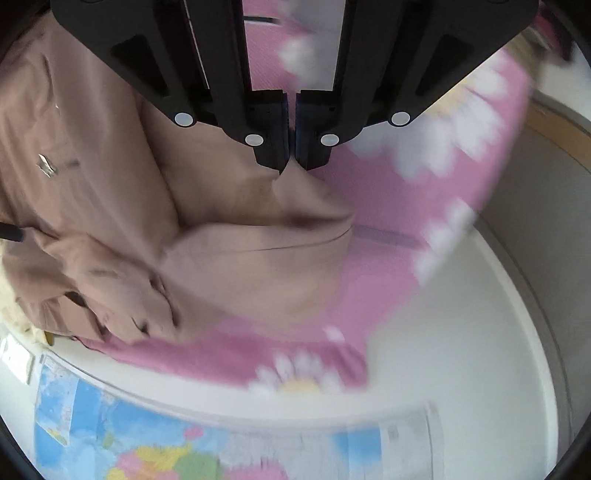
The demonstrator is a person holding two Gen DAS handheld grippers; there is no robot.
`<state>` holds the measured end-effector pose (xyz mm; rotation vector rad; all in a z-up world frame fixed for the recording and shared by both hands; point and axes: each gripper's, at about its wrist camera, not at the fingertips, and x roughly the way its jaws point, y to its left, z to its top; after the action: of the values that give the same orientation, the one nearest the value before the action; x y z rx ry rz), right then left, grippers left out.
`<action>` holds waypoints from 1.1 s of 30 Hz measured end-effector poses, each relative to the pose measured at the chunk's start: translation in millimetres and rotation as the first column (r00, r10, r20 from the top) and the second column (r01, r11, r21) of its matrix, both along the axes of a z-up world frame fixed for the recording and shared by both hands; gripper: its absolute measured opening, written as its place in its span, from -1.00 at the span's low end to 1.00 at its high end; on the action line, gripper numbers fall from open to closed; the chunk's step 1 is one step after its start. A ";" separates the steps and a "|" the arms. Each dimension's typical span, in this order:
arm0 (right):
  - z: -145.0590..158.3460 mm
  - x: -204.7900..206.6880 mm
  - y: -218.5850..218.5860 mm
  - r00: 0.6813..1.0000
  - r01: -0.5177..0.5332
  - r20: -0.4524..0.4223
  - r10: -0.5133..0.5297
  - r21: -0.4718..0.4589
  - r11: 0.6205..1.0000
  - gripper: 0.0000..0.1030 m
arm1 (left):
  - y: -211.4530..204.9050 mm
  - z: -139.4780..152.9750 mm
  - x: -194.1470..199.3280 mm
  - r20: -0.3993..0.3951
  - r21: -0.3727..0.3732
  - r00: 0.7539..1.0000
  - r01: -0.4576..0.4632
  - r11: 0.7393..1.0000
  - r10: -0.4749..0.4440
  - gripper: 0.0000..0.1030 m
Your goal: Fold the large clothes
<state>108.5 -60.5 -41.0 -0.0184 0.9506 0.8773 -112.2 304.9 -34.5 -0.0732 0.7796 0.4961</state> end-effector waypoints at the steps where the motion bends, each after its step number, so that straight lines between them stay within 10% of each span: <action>1: 0.8 -0.8 0.0 1.000 0.002 0.007 -0.002 -0.003 1.000 0.22 | -0.2 12.1 1.8 -0.004 0.114 0.999 -0.037 0.993 0.038 -0.95; 4: 1.5 -0.7 -1.4 1.000 0.007 0.004 -0.007 0.005 1.000 0.23 | 5.7 38.8 14.0 0.000 0.344 0.992 -0.122 0.931 0.130 -0.93; 9: -3.6 -0.9 -2.5 1.000 0.011 -0.010 -0.011 -0.002 1.000 0.23 | 0.0 44.9 34.9 -0.009 0.455 0.986 -0.145 0.879 0.167 -0.63; 12: -5.3 -1.0 -3.4 1.000 0.009 -0.015 -0.009 -0.003 1.000 0.23 | 11.9 34.2 38.9 -0.025 0.179 0.993 -0.105 0.978 0.111 -0.29; 14: -5.6 -1.3 -3.7 1.000 0.006 -0.016 -0.006 -0.005 1.000 0.23 | 25.1 24.1 28.9 0.025 -0.055 0.997 -0.068 0.996 0.069 -0.12; 19: -7.1 0.2 -4.1 1.000 0.002 -0.026 -0.002 -0.001 1.000 0.24 | 47.1 -1.6 -4.1 0.132 -0.383 0.988 -0.025 0.923 0.082 0.04; 23: -12.7 1.6 -3.4 0.999 -0.004 -0.049 0.004 0.014 1.000 0.25 | 46.1 -17.7 -15.0 0.242 -0.585 0.970 0.125 0.801 0.025 0.04; 33: -17.3 -5.9 -2.8 0.998 -0.017 -0.055 0.018 0.013 1.000 0.25 | 86.4 -35.9 7.8 0.343 -0.689 0.906 0.065 0.722 0.247 0.31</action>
<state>102.6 -63.2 -58.2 0.0083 0.9978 0.9036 -104.3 391.3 -70.4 -0.9055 0.4996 0.2409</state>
